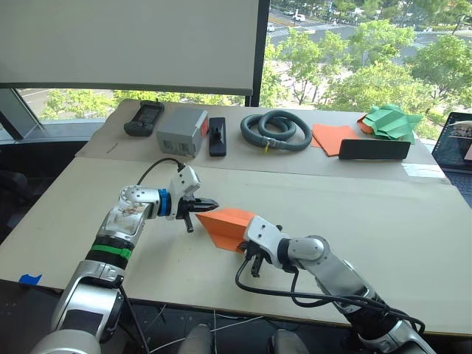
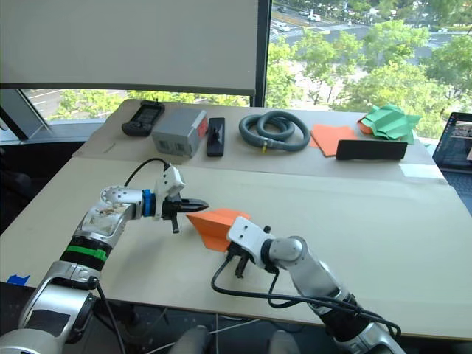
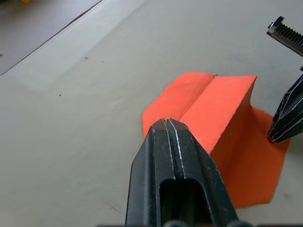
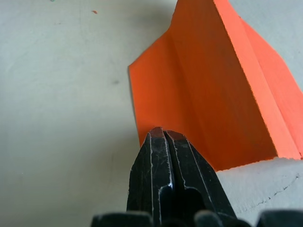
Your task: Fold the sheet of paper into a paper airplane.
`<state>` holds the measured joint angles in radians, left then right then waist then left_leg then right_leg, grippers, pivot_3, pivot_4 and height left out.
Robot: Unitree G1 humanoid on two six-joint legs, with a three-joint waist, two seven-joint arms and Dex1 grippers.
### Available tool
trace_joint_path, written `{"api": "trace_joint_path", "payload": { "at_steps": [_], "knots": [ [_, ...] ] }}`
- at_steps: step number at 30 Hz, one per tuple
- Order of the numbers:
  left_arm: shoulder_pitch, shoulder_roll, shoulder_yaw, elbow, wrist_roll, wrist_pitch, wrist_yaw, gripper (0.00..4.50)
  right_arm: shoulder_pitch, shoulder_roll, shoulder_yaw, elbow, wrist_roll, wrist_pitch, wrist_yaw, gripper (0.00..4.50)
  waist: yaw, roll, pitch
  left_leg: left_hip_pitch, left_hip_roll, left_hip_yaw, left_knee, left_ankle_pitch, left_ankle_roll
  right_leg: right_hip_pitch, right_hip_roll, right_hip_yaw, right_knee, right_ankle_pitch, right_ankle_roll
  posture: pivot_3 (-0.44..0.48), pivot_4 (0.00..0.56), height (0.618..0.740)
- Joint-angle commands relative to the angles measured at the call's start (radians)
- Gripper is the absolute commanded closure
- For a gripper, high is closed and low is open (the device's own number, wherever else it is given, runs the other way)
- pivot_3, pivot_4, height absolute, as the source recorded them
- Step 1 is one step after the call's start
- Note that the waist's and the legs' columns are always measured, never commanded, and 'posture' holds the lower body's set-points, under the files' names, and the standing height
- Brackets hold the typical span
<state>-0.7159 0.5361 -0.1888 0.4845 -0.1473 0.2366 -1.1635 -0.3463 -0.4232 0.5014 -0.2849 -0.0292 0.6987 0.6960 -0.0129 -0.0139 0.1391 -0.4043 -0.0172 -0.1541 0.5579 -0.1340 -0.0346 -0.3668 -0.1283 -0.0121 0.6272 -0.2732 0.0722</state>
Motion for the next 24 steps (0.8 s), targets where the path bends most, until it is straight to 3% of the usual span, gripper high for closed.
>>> {"api": "trace_joint_path", "payload": {
  "at_steps": [1, 9, 24],
  "knots": [
    [-0.026, -0.005, -0.045, 0.067, 0.061, -0.086, -0.027, 4.5, 0.028, -0.021, 0.053, 0.038, -0.013, 0.055, 0.023, 4.47, 0.0, 0.0, -0.001, 0.0, 0.0, 0.0, 0.0, 0.0, 0.0, 0.0, 0.0, 0.0, 0.0, 0.0, 0.0, 0.0, 0.15, 0.702],
    [-0.062, -0.027, -0.078, 0.151, 0.118, -0.182, -0.066, 4.5, 0.032, -0.017, 0.06, 0.038, -0.02, 0.055, 0.019, 4.47, 0.0, -0.001, -0.002, -0.001, 0.0, 0.0, 0.001, 0.0, 0.0, 0.0, 0.0, 0.0, 0.0, 0.0, 0.001, 0.0, 0.15, 0.702],
    [0.103, 0.018, -0.084, -0.119, 0.106, -0.087, -0.113, 4.5, 0.023, -0.007, 0.051, 0.04, -0.022, 0.063, 0.012, 4.47, -0.001, 0.0, -0.003, 0.0, 0.0, 0.0, 0.001, 0.0, 0.0, 0.0, 0.0, 0.0, 0.001, 0.0, 0.001, 0.0, 0.15, 0.702]
  ]
}}
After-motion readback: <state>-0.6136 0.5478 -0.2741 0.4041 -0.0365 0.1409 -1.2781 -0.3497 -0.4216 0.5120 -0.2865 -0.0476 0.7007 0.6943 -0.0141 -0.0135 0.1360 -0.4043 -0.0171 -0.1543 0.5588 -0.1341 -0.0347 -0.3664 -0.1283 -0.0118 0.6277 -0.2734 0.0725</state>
